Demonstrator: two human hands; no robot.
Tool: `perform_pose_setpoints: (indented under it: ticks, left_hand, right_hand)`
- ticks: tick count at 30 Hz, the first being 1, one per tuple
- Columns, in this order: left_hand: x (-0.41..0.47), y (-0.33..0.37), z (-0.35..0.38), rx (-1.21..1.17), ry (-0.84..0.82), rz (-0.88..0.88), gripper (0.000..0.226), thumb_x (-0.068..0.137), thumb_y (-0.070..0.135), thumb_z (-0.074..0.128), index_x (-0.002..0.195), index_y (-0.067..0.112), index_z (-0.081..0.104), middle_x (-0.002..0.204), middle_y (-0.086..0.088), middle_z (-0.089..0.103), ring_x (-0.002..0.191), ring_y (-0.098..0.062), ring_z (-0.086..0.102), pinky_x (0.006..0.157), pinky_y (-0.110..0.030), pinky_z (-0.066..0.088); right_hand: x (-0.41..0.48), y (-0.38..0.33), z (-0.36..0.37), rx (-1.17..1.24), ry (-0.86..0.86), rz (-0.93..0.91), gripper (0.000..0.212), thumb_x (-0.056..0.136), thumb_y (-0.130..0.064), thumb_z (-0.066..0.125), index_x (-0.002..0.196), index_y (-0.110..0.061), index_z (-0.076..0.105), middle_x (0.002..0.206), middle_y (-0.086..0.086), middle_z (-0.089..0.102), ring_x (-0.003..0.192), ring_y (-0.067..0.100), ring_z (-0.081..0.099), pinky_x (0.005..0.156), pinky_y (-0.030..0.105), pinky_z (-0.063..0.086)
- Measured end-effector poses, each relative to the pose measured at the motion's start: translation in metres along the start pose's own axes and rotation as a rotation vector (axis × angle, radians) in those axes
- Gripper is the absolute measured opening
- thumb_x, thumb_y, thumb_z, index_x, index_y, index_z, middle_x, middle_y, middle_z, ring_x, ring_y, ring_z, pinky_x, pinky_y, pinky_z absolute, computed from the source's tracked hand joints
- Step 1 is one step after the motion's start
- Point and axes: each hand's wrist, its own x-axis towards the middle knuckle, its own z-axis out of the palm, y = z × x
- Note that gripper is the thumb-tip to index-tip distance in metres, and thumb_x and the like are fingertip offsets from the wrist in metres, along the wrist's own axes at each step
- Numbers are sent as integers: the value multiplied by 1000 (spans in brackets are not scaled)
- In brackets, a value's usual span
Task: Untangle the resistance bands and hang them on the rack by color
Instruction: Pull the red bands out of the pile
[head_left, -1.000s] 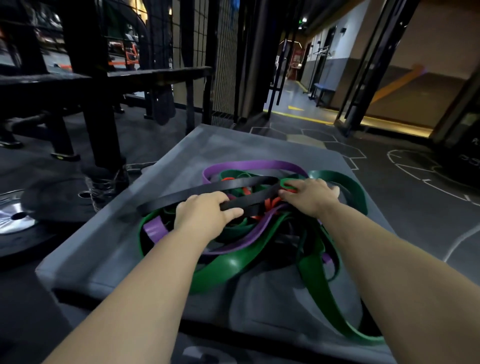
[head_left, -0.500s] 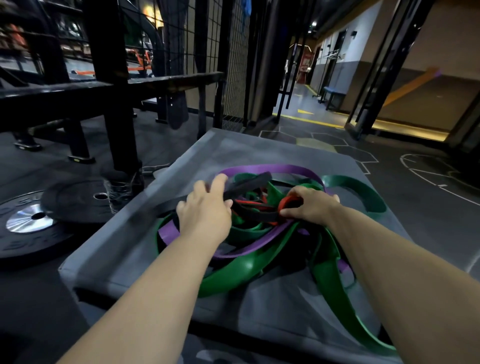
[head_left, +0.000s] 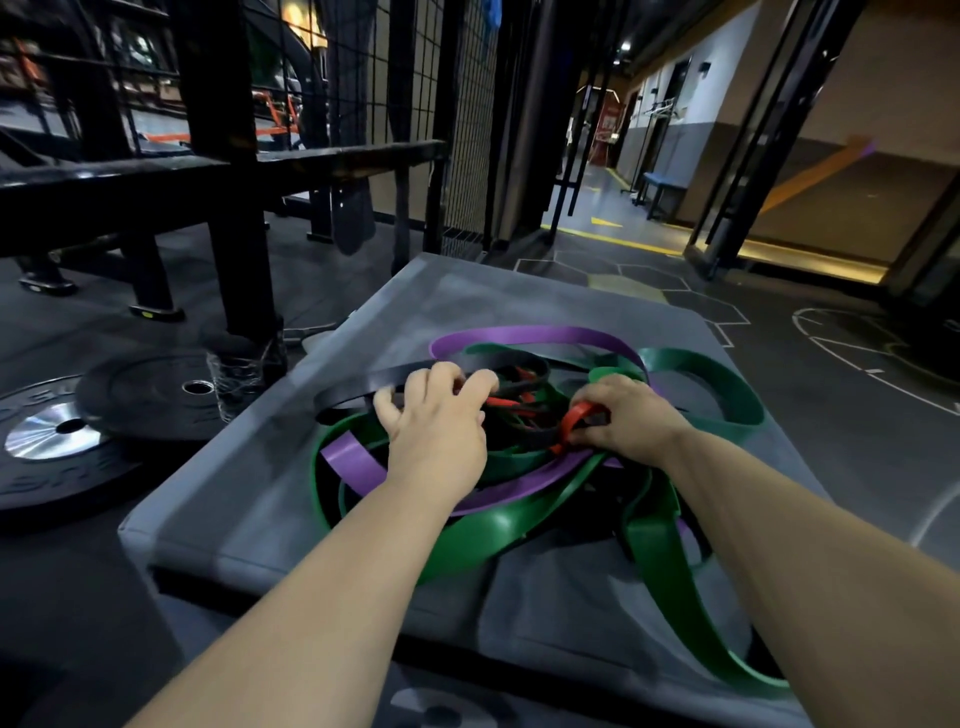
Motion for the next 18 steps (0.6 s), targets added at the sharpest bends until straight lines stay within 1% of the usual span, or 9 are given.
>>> perform_pose_setpoints:
  ticks: [2,3,5,7,9,11,13,16,18]
  left_hand:
    - [-1,1,2,25,-26,43,36,96,21,43,125,43,44,125,10,38,125,-16,27,112,-53,0]
    - [-1,1,3,17,-52,63,36,97,23,44,126,45,43,126,11,39,127,-15,27,113,-55,-2]
    - [-1,2,3,-11,-121,107,39,98,34,46,132,49,39,129,11,40,130,-14,26,114,-55,-3]
    - [-1,1,3,-8,-200,140,42,93,48,51,134,51,40,131,12,38,133,-14,24,115,-54,-3]
    - [0,0,5,9,-203,149,33,89,55,54,122,50,54,127,14,39,131,-14,26,115,-53,2]
    - [2,-2,7,-15,-130,110,21,88,55,54,104,45,64,120,17,43,126,-13,31,112,-48,10]
    - [5,-2,6,-73,-60,46,19,90,53,54,98,41,66,118,18,46,122,-13,34,107,-43,16]
    - [10,0,-1,-144,-1,-65,18,91,51,53,98,39,65,118,15,46,120,-13,37,100,-40,22]
    - [11,1,-4,-171,7,-126,18,91,51,53,99,40,64,119,14,46,119,-14,38,99,-40,24]
  right_hand:
    - [0,0,-3,0,-9,-11,24,73,-48,79,91,-34,70,100,-5,55,102,18,52,91,37,46]
    - [0,-1,-4,0,-22,-8,18,73,-48,79,78,-36,67,93,-6,56,97,18,54,86,36,47]
    - [-2,-2,-6,14,-40,22,25,72,-50,79,63,-38,58,83,-8,58,87,16,56,77,32,46]
    - [-4,-2,-7,29,-30,57,26,72,-51,78,62,-38,57,80,-9,61,82,13,58,73,30,45]
    - [-7,-3,-9,92,-21,70,22,72,-43,79,64,-35,60,77,-8,64,80,14,60,73,30,47]
    - [-12,-6,-16,342,-52,116,16,74,-29,81,73,-26,65,76,-2,65,78,17,62,75,31,48]
    - [-17,-7,-22,671,-48,167,21,74,-21,82,85,-13,66,77,4,65,77,21,63,76,33,51]
    - [-23,-11,-37,921,173,259,23,80,-23,78,85,-15,57,73,9,63,64,22,61,66,36,54]
    - [-24,-14,-52,1105,341,257,24,87,-14,71,79,-18,49,73,9,58,59,21,59,59,39,51]
